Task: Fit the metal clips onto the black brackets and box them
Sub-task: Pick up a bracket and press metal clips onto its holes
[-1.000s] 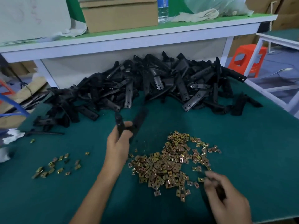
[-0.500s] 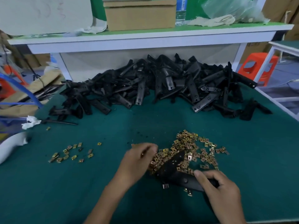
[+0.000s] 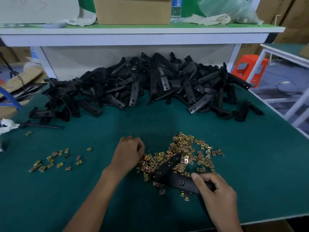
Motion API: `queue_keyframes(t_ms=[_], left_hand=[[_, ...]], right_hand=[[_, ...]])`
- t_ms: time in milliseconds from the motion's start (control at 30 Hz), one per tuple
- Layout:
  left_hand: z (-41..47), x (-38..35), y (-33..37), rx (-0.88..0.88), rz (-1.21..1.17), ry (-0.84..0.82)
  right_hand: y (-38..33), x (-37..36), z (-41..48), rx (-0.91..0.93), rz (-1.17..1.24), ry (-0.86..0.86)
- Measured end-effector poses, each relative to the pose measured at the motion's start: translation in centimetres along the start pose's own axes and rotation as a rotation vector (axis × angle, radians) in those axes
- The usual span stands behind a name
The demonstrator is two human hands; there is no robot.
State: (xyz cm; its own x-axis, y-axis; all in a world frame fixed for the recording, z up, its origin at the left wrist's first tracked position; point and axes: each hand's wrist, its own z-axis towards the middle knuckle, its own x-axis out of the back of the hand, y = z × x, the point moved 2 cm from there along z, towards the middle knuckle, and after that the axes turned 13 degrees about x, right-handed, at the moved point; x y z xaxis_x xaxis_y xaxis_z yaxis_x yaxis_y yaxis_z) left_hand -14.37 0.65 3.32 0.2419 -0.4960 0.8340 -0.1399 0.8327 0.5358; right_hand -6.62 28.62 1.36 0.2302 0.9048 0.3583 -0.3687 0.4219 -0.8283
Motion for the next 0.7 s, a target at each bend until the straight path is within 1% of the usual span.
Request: queue_keyframes(t_ms=[133,300,400,467,533,600,667,700], left_hand=[[-0.2,-0.6,-0.9,0.072,-0.037,0.004],[0.6,-0.5,-0.8,0.227,-0.053,-0.185],[0.8,-0.3,0.1,0.252,-0.143,-0.209],[0.7,-0.3,0.7,0.23,-0.291,-0.207],[0.2,-0.5,1.2,0.182,-0.53,-0.22],[-0.7,-0.7,1.3,0.135,-0.697,-0.207],[-1.2,-0.7,1.3,0.147,-0.826,-0.214],[-1.3,-0.6,1.3,0.168,-0.891,-0.245]], right_hand=[[0.0,-0.1,0.1,0.014,-0.019,-0.008],[0.0,-0.1,0.1,0.011,-0.027,-0.004],[0.0,-0.2,0.2,0.001,-0.018,0.007],[-0.1,-0.2,0.3,-0.016,-0.012,0.014],[0.0,-0.2,0.3,-0.04,-0.004,0.014],[0.1,-0.1,0.3,-0.061,0.009,0.014],[0.3,-0.1,0.4,-0.077,0.021,0.01],[0.5,0.0,0.4,-0.089,0.029,0.009]])
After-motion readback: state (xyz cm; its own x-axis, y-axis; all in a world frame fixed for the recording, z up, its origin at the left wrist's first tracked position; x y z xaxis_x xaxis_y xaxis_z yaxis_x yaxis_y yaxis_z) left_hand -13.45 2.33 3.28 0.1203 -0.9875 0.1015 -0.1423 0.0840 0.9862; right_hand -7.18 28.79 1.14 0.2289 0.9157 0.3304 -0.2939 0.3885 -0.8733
